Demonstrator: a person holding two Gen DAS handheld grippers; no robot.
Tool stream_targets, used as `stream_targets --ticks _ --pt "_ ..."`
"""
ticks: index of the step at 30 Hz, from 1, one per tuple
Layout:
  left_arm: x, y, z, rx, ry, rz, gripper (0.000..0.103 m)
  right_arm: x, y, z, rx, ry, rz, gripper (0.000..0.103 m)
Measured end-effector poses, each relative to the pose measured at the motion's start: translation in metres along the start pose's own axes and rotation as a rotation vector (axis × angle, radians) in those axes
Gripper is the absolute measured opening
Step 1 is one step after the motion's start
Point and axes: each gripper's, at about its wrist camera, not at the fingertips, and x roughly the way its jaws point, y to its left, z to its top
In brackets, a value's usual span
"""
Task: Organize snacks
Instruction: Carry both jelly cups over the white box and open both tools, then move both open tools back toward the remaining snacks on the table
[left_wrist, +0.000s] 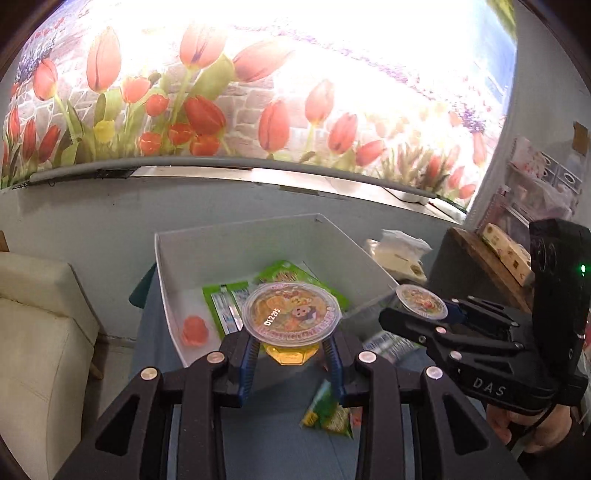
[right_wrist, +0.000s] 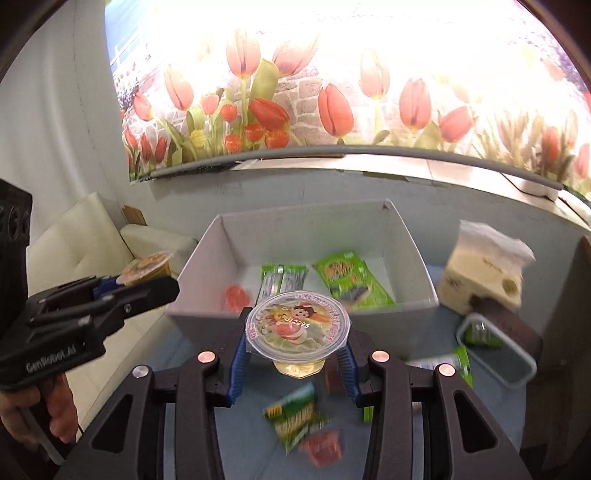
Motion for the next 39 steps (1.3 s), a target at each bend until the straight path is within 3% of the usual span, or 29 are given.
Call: stream_targets --ticks 5,10,11,12,13,14,16,19,27,33,36,39 --pt "0.041 0.019 0.029 -0.013 0.044 0.021 0.036 0.055 -0.021 0.046 0.040 0.058 -0.009 0.045" --pt "0.077 0.032 0.033 0.001 0.098 0.043 0.037 0.091 -0.039 0.062 0.088 0.108 -0.038 0.046" --pt "0.082 0.034 0.032 0.001 0.111 0.056 0.046 0.096 -0.040 0.064 0.086 0.109 -0.052 0.048" --pt "0.085 0.036 0.030 -0.003 0.123 0.085 0.055 0.099 -0.042 0.064 0.091 0.111 -0.056 0.067" --pt "0.085 0.039 0.028 -0.013 0.114 0.119 0.084 0.101 -0.046 0.064 0.111 0.112 -0.044 0.092" --pt "0.084 0.042 0.025 -0.028 0.097 0.119 0.102 0.099 -0.051 0.063 0.133 0.091 -0.028 0.098" --pt "0.082 0.049 0.020 -0.052 0.086 0.065 0.103 0.093 -0.059 0.060 0.165 0.051 -0.026 0.101" --pt "0.083 0.049 0.014 -0.039 0.111 0.109 0.103 0.087 -0.065 0.057 0.160 0.059 -0.049 0.101" --pt "0.057 0.042 -0.001 -0.030 0.091 0.087 0.103 0.031 -0.062 0.030 0.120 -0.032 -0.056 0.101" --pt "0.014 0.027 -0.026 -0.028 0.042 0.056 0.103 -0.018 -0.060 -0.027 0.127 -0.070 -0.021 0.101" --pt "-0.011 0.015 -0.053 -0.019 0.023 0.033 0.103 -0.037 -0.054 -0.070 0.082 -0.074 -0.023 0.101" --pt "-0.029 0.006 -0.088 -0.042 0.053 0.020 0.103 -0.042 -0.047 -0.105 0.037 -0.029 -0.044 0.101"
